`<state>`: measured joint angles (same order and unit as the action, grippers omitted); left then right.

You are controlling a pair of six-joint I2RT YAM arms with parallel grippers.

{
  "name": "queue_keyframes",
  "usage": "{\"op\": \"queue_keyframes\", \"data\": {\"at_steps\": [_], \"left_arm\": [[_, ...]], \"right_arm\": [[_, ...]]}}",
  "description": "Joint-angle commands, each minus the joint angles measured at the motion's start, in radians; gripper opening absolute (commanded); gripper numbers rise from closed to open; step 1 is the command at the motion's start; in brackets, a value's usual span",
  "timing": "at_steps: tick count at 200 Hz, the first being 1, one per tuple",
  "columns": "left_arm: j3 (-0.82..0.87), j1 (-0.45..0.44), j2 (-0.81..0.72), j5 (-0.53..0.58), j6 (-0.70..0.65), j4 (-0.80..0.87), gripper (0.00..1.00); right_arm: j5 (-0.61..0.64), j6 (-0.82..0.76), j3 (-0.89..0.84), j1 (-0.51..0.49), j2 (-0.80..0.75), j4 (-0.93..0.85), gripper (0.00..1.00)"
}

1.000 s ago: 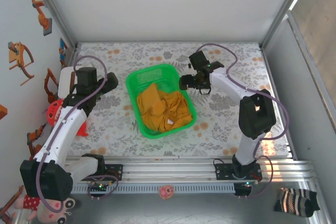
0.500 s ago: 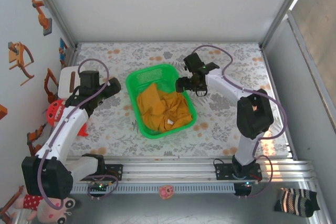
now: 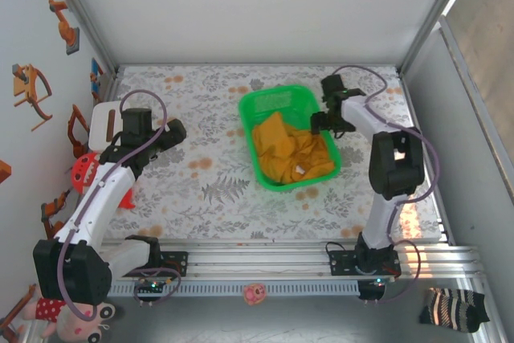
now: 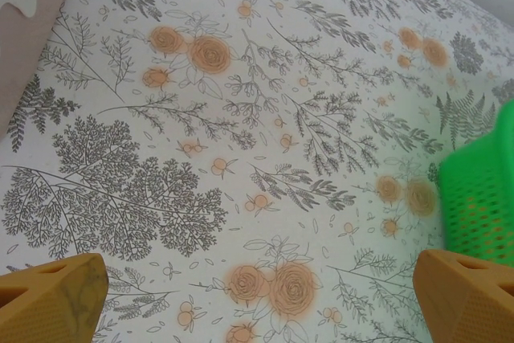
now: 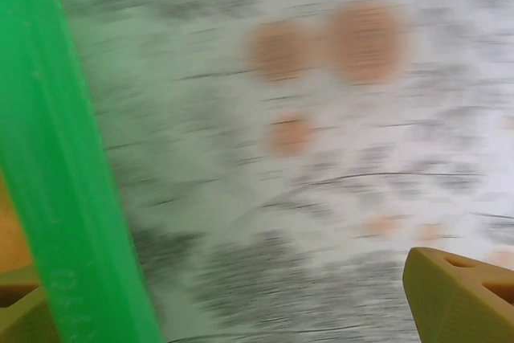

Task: Fold the inside-out t-shirt

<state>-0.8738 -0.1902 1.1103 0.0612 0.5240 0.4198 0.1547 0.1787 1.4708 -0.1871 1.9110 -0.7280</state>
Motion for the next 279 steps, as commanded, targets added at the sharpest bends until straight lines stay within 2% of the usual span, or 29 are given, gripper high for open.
{"op": "queue_keyframes", "data": {"at_steps": [1,16,34,61,83,122,144,171,188,218,279], "left_arm": [[0.01,-0.008,-0.017,-0.025,0.017,0.016,0.97],[0.012,-0.01,-0.018,-0.033,0.022,0.02,0.97],[0.015,-0.015,-0.025,-0.036,0.028,0.026,0.97],[0.025,-0.023,-0.026,-0.034,0.033,0.025,0.97],[0.028,-0.031,-0.018,-0.032,0.036,0.022,0.97],[0.021,-0.051,0.03,-0.044,0.054,0.006,0.97],[0.007,-0.071,0.06,-0.045,0.063,0.003,0.97],[-0.008,-0.096,0.088,-0.042,0.067,0.001,0.97],[-0.011,-0.109,0.097,-0.041,0.068,0.001,0.97],[-0.003,-0.123,0.089,-0.027,0.074,0.007,0.97],[0.012,-0.126,0.07,-0.028,0.071,0.023,0.97]], "right_arm": [[0.119,-0.069,0.087,0.151,0.001,-0.022,0.92],[0.087,-0.052,0.154,0.212,0.0,-0.047,0.92],[0.033,-0.035,0.231,0.225,-0.042,-0.086,0.92],[-0.216,0.08,0.234,0.207,-0.151,-0.1,0.89],[-0.317,0.172,0.138,0.094,-0.234,-0.063,0.88],[-0.344,0.372,-0.001,-0.192,-0.225,0.083,0.84],[-0.283,0.467,0.019,-0.297,-0.117,0.132,0.83],[-0.149,0.56,0.084,-0.316,0.003,0.131,0.83],[-0.051,0.573,0.148,-0.301,0.066,0.077,0.83],[0.013,0.554,0.199,-0.251,0.123,0.006,0.83],[0.018,0.447,0.189,-0.109,0.156,-0.007,0.83]]}}
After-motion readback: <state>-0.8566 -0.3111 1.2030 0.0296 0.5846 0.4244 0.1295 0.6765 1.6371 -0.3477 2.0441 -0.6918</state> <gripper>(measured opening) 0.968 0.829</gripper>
